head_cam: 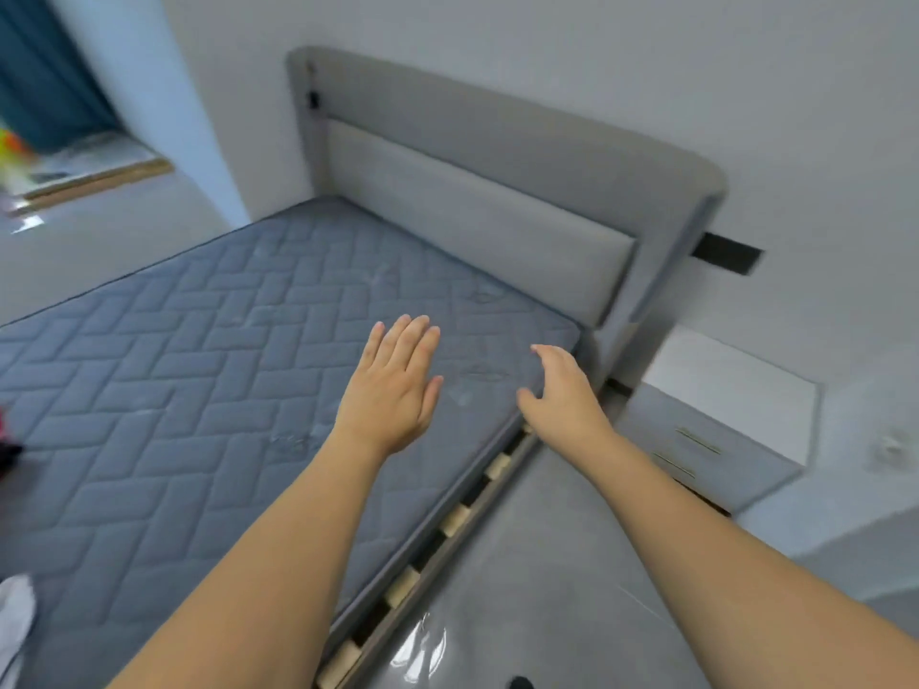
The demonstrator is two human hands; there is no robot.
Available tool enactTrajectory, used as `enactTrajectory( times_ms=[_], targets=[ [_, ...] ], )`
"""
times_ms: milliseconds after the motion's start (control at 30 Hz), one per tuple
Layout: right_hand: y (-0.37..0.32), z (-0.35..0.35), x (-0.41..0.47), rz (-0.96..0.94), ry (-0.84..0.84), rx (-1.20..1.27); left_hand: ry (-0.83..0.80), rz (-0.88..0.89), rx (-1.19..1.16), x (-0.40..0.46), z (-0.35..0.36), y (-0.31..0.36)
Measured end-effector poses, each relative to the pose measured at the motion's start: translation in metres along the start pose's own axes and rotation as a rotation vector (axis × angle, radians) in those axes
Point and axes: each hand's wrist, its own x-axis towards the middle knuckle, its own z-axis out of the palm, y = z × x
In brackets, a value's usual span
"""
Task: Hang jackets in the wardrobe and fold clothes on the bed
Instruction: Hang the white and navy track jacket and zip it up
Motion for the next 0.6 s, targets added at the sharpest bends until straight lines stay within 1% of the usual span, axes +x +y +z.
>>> enactTrajectory(
  times_ms=[133,200,267,333,400,500,600],
  targets=[
    [-0.078,0.070,0.023,-0.141,-0.133,-0.005,0.037,-0.240,0.038,-0.066,-0.014,-0.087],
    [-0.122,0.115,0.031,-0.212,-0.233,0.003,0.030,-0.384,0.064,-0.106,-0.021,-0.130],
    [-0.148,0.142,0.036,-0.234,-0.283,0.020,0.016,-0.448,0.083,-0.132,-0.026,-0.153],
    [-0.191,0.194,0.032,-0.308,-0.384,0.022,-0.019,-0.547,0.117,-0.181,-0.036,-0.190],
    [-0.239,0.244,0.025,-0.369,-0.482,0.023,-0.009,-0.651,0.165,-0.233,-0.046,-0.233],
    [-0.306,0.320,0.005,-0.438,-0.610,0.031,-0.017,-0.852,0.214,-0.312,-0.059,-0.290],
    [-0.364,0.400,-0.017,-0.491,-0.723,0.013,-0.047,-0.985,0.234,-0.389,-0.063,-0.350]
  ],
)
